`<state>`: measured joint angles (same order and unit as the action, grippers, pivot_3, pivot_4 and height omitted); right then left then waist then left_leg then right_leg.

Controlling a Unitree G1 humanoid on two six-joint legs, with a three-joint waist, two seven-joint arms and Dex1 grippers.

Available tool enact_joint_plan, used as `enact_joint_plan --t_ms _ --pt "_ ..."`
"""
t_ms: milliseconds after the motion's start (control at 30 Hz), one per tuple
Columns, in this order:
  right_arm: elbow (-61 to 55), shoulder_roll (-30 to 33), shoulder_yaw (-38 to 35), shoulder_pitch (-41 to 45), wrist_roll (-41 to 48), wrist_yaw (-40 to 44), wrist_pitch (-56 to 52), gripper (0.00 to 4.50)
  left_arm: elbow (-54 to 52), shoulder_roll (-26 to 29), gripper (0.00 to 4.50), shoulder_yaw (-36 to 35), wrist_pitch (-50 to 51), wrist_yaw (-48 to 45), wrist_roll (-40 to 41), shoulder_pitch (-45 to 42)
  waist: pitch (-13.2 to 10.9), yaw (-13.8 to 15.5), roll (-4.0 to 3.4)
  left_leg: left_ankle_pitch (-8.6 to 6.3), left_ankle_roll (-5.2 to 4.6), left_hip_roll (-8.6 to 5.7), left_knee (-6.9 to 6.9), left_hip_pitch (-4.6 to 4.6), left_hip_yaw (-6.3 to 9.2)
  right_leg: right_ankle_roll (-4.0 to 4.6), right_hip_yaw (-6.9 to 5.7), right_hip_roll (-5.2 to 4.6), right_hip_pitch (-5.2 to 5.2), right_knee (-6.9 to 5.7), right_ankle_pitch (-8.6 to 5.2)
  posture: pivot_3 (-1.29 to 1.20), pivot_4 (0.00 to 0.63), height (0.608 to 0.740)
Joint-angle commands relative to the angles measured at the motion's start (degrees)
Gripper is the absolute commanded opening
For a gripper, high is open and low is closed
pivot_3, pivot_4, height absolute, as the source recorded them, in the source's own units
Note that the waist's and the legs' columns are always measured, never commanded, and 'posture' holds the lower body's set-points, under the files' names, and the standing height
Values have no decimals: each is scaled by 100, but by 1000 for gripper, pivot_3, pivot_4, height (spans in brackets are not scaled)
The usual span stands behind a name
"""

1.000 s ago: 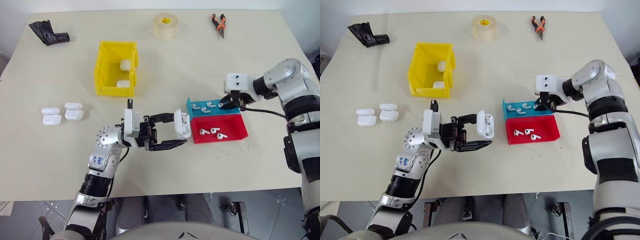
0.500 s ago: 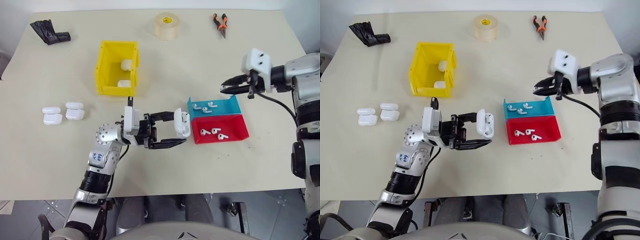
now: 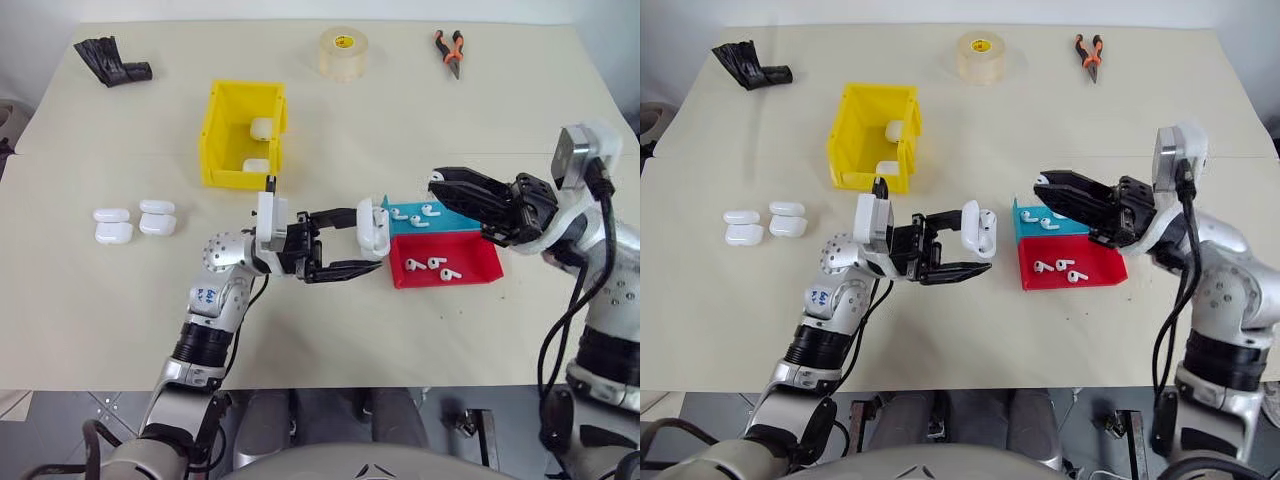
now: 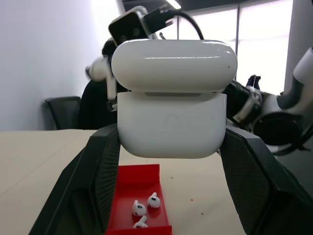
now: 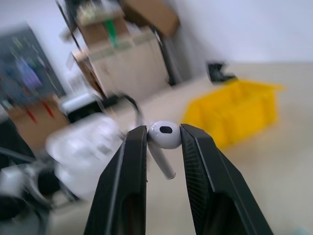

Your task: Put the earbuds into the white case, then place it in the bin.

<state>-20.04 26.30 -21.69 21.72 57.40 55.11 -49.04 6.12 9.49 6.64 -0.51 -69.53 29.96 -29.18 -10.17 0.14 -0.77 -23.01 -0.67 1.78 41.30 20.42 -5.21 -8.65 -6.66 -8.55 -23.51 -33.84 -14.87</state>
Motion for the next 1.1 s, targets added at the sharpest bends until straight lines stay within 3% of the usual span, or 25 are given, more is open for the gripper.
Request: enact_joint_plan --t_ms 33,333,1100 --pt "-722 -286 -29 -247 850 -725 -37 1067 -19 -58 2727 -58 -8 3 97 -86 0 1 0 0 0 -1 0 0 -1 0 0 0 0 1 0 0 150 740" --pt "-1243 -552 519 -842 1356 -1424 301 1067 -62 -94 2727 -53 58 27 108 -98 0 -3 1 -1 -2 -4 -5 0 -3 0 1 0 0 6 0 0 150 740" --pt "-1006 -345 1325 -1506 369 -1168 1250 1067 -122 -149 2727 -122 166 143 128 -155 0 -1 1 -1 -2 -4 -8 -1 -4 0 2 0 0 9 0 0 150 740"
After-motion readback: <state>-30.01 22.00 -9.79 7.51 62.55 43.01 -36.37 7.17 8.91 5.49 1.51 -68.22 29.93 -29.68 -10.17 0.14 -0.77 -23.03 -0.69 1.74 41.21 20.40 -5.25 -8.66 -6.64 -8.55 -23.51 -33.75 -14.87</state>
